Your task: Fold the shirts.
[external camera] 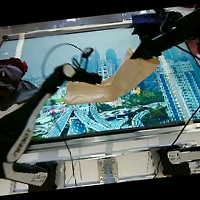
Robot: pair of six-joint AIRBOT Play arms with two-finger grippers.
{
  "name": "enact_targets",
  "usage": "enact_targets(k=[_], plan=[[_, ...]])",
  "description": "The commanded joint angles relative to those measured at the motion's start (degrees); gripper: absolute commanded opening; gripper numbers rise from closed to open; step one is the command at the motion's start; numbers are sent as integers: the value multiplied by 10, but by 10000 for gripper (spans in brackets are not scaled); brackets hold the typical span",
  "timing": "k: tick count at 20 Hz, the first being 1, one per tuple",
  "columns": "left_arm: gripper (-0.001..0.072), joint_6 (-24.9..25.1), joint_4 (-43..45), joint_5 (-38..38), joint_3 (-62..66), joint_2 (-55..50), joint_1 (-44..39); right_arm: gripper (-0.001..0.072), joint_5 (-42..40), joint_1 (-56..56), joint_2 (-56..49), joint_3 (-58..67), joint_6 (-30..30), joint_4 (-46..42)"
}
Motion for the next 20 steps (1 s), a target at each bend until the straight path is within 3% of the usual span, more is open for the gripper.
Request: enact_targets(k=[1,4,5,6,7,9,11,13,15,17,20], plan=[[9,2,52,-117,2,132,130,14,147,119,-37,5,30,-17],[9,2,52,-168,2,226,225,21,292,249,-106,5,46,-17],[9,2,53,-178,2,252,250,136,341,287,-128,5,47,-15],[9,2,53,-183,2,274,269,442,387,319,-146,5,58,-15],[9,2,53,-186,2,293,287,691,430,347,-159,5,66,-15],[9,7,53,-186,2,321,313,689,471,366,-166,5,66,-17],[9,7,53,-185,1,336,328,688,450,342,-161,6,66,-19],[9,7,57,-186,1,337,331,687,366,287,-156,15,67,-63],[9,7,64,-186,0,332,331,603,238,218,-156,19,92,-171],[9,7,68,-185,-6,327,331,604,138,157,-158,-1,106,-275],[9,7,68,-184,-21,317,331,631,124,88,-158,-91,106,-240]])
